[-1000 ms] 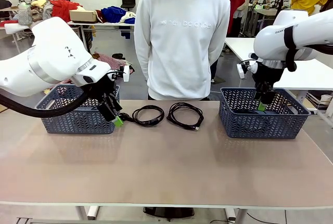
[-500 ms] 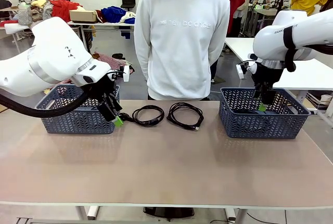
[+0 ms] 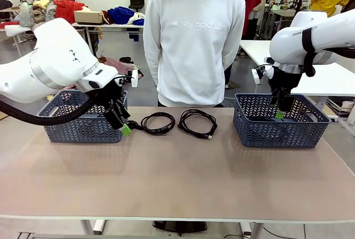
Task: Organize the cables according to human instructions.
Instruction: Pick up a bundle of cables and place it in the basket indicated by the human.
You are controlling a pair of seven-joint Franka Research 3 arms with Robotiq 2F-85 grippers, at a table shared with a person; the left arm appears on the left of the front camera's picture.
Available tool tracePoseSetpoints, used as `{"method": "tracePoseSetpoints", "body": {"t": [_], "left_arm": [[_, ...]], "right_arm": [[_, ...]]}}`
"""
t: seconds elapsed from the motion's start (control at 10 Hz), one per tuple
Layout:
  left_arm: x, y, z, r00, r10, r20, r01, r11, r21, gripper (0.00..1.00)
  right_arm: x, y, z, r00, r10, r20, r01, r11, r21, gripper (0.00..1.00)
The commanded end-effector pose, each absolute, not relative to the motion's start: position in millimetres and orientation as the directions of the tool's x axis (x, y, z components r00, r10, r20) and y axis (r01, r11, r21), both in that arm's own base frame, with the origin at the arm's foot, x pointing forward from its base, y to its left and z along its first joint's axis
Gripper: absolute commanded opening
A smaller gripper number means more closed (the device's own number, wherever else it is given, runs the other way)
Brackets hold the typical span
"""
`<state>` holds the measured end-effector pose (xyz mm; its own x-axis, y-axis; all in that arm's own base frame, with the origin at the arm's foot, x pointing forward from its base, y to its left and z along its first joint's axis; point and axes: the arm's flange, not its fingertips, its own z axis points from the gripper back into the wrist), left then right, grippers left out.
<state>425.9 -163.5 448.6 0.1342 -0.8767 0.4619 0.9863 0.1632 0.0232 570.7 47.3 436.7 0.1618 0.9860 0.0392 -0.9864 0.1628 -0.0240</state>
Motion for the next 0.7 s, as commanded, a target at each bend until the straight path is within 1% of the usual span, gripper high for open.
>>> {"method": "tracePoseSetpoints", "body": {"t": [0.0,0.2,0.4,0.6], "left_arm": [[425.8,-162.6,449.1,0.136,-0.876,0.463,0.986,0.164,0.02,1.0],[425.8,-162.6,449.1,0.136,-0.876,0.463,0.986,0.164,0.02,1.0],[425.8,-162.6,449.1,0.136,-0.876,0.463,0.986,0.164,0.02,1.0],[425.8,-162.6,449.1,0.136,-0.876,0.463,0.986,0.164,0.02,1.0]], "right_arm": [[564.5,53.1,440.7,0.213,0.973,0.09,-0.976,0.216,-0.034,1.0],[539.9,71.6,462.2,0.319,0.925,0.204,-0.944,0.33,-0.022,1.0],[513.6,91.5,475.4,0.385,0.89,0.244,-0.917,0.398,-0.008,1.0],[486.7,113.8,476.4,0.451,0.853,0.262,-0.886,0.464,0.015,1.0]]}}
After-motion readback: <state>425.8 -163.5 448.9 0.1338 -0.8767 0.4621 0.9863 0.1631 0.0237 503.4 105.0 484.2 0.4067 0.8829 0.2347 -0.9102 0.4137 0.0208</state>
